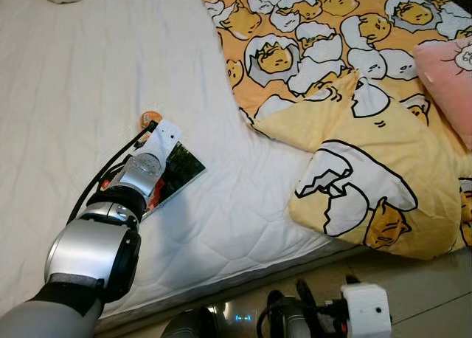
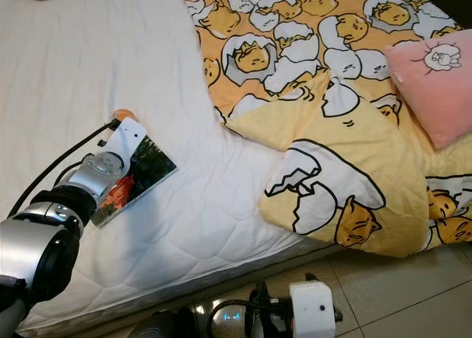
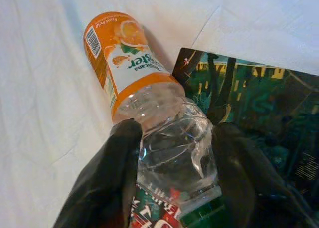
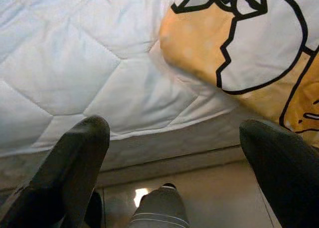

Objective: Clean up the room

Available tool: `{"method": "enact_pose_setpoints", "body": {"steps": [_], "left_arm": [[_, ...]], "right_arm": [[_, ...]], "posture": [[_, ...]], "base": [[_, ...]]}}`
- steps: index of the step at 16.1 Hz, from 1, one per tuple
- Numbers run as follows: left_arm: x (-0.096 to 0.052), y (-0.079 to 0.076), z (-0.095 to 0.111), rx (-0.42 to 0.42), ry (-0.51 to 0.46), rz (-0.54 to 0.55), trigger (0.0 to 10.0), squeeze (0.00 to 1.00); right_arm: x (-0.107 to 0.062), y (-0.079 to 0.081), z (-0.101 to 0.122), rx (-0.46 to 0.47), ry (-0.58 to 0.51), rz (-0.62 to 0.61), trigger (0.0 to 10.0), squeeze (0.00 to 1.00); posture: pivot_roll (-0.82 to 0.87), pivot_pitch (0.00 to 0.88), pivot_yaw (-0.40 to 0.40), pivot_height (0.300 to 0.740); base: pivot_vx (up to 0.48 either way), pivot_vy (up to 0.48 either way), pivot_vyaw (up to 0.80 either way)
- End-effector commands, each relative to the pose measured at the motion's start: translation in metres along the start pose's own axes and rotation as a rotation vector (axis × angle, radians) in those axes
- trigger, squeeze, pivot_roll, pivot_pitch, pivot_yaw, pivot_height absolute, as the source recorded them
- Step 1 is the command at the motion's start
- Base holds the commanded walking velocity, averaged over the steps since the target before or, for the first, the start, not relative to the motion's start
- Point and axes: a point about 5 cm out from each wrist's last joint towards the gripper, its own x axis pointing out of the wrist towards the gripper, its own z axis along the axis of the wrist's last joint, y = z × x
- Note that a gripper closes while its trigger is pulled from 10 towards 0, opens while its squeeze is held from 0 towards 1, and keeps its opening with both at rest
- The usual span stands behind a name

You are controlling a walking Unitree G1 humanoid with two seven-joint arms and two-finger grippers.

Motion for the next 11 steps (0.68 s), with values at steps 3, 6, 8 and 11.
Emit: {"method": "enact_pose_setpoints", "body": {"steps": [3,6,8,11], "left_arm": [[-0.003,-0.033,-0.057,-0.014,0.142,-0.169,0.0,0.00],[-0.008,-0.052,-0.078,-0.063,0.160,-0.279,0.0,0.00],[-0.012,-0.063,-0.090,-0.060,0.156,-0.351,0.0,0.00],[-0.012,-0.066,-0.070,-0.096,0.006,-0.422,0.0,0.00]], "right_arm": [[0.005,0.000,-0.004,0.004,0.018,0.006,10.0,0.00],[0.013,0.000,-0.004,0.001,0.009,0.018,10.0,0.00],[0.020,0.000,-0.003,-0.007,-0.002,0.036,10.0,0.00],[0.031,-0.002,-0.001,-0.023,-0.022,0.057,10.0,0.00]], "posture": [[-0.25,0.142,0.051,0.740],[-0.22,0.116,0.048,0.740],[-0.19,0.094,0.043,0.740],[-0.16,0.048,0.039,0.740]], "base": [[0.000,0.000,0.00],[0.000,0.000,0.00],[0.000,0.000,0.00],[0.000,0.000,0.00]]}}
